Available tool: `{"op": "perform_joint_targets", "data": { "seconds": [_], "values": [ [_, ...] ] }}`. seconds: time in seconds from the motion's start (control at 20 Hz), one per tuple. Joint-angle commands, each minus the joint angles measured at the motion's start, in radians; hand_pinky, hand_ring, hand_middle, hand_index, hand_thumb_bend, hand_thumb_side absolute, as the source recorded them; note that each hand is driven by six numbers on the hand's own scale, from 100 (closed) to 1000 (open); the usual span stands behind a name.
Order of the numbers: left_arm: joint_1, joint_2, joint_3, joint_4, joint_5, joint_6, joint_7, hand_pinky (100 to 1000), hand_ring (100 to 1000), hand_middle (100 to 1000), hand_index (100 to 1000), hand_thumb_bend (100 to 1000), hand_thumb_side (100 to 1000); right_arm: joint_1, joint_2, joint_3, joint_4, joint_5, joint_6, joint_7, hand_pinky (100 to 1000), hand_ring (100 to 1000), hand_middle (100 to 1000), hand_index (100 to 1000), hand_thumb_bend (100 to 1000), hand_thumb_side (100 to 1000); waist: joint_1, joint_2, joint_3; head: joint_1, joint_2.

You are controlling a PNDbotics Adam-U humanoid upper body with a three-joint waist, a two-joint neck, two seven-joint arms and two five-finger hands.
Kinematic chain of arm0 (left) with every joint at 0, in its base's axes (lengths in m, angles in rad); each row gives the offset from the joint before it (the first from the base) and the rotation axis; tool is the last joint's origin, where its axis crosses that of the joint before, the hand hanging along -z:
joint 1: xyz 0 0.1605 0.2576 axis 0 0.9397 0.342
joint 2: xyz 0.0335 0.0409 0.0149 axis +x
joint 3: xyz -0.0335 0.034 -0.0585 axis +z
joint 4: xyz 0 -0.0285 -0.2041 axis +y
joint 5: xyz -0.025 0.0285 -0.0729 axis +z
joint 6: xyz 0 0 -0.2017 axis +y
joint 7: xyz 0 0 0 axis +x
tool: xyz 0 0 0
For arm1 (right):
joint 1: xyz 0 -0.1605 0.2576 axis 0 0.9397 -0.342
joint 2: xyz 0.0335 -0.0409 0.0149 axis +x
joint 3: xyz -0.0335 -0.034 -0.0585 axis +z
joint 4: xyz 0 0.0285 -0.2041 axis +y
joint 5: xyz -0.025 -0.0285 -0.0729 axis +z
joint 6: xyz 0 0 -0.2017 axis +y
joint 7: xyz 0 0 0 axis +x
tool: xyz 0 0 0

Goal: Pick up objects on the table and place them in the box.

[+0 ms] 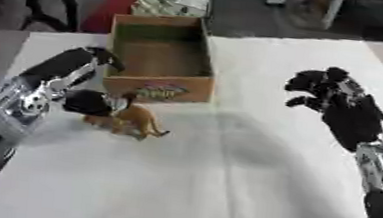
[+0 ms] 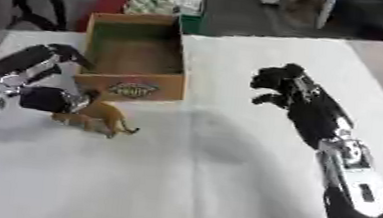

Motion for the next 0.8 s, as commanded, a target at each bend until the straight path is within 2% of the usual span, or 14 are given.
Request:
{"op": "perform_joint_targets", "data": {
  "seconds": [0.05, 0.15, 0.5, 0.8],
  "values": [
    [-0.011, 0.008, 0.005, 0.001, 0.003, -0.011, -0.007, 747, 930, 802, 825, 406, 586, -0.011, -0.013, -0.004, -0.007, 0.009, -0.002, 0.005, 655, 790, 697, 777, 100, 935, -0.001, -0.017, -0.001, 0.000, -0.011],
    [-0.009, 0.003, 0.004, 0.010, 0.001, -0.017, -0.016, 751, 935, 807, 828, 398, 556, -0.011, -0.012, -0.004, -0.007, 0.010, -0.002, 0.005, 655, 790, 697, 777, 100, 935, -0.001, -0.016, -0.001, 0.000, -0.011],
    [0.003, -0.019, -0.006, 0.047, -0.011, -0.042, -0.059, 757, 942, 811, 830, 426, 538, -0.010, -0.010, -0.005, -0.007, 0.012, 0.000, 0.006, 655, 790, 697, 777, 100, 939, 0.000, -0.015, -0.005, 0.000, -0.010],
    [0.012, -0.039, -0.007, 0.078, -0.022, -0.060, -0.073, 756, 942, 810, 829, 398, 510, -0.010, -0.008, -0.005, -0.006, 0.013, 0.001, 0.006, 655, 790, 697, 776, 100, 941, 0.000, -0.015, -0.007, -0.001, -0.010]
  ]
}}
